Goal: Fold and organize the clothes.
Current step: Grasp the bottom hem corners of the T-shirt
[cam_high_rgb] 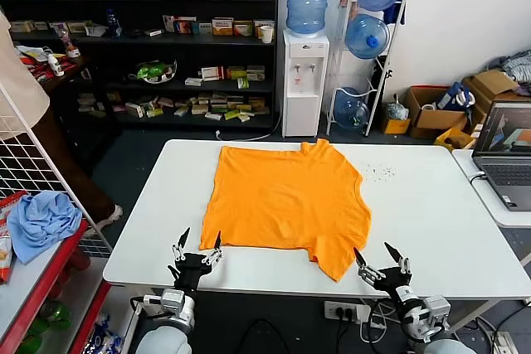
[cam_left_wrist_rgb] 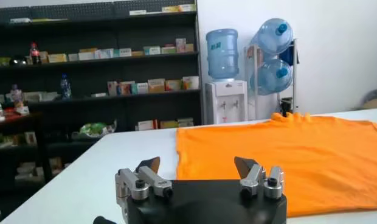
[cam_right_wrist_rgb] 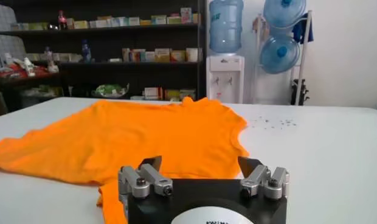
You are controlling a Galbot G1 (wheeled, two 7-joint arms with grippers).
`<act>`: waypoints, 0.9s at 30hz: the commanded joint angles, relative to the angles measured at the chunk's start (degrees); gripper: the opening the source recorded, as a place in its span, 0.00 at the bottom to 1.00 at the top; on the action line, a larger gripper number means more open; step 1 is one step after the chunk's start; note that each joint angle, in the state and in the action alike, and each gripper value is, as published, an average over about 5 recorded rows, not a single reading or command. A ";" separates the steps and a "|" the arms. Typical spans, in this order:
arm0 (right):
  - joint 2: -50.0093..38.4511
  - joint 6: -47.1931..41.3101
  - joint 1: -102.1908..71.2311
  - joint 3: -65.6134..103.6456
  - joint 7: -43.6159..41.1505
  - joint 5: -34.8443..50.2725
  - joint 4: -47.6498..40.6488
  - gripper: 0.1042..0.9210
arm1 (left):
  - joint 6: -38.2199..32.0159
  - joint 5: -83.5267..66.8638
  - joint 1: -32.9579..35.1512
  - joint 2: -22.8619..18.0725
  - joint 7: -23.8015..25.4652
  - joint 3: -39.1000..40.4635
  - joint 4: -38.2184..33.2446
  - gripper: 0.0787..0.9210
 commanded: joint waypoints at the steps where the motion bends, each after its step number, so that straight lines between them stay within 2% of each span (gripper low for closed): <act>1: -0.51 -5.06 0.95 -0.61 1.68 1.84 -0.80 0.88 | 6.93 -0.67 -0.70 0.81 0.95 0.32 -0.80 0.88; 11: 1.20 -10.80 5.36 -4.08 4.47 4.61 -2.19 0.88 | 14.35 -9.88 -3.30 3.79 0.98 1.67 -0.99 0.88; 23: 4.36 -14.15 10.47 -8.91 7.75 4.41 -5.29 0.88 | 17.09 -12.80 -5.09 4.74 0.66 1.34 1.66 0.88; 27: 5.62 -14.45 11.75 -10.17 8.63 4.09 -6.34 0.82 | 17.34 -13.37 -5.27 4.73 0.86 1.07 2.20 0.84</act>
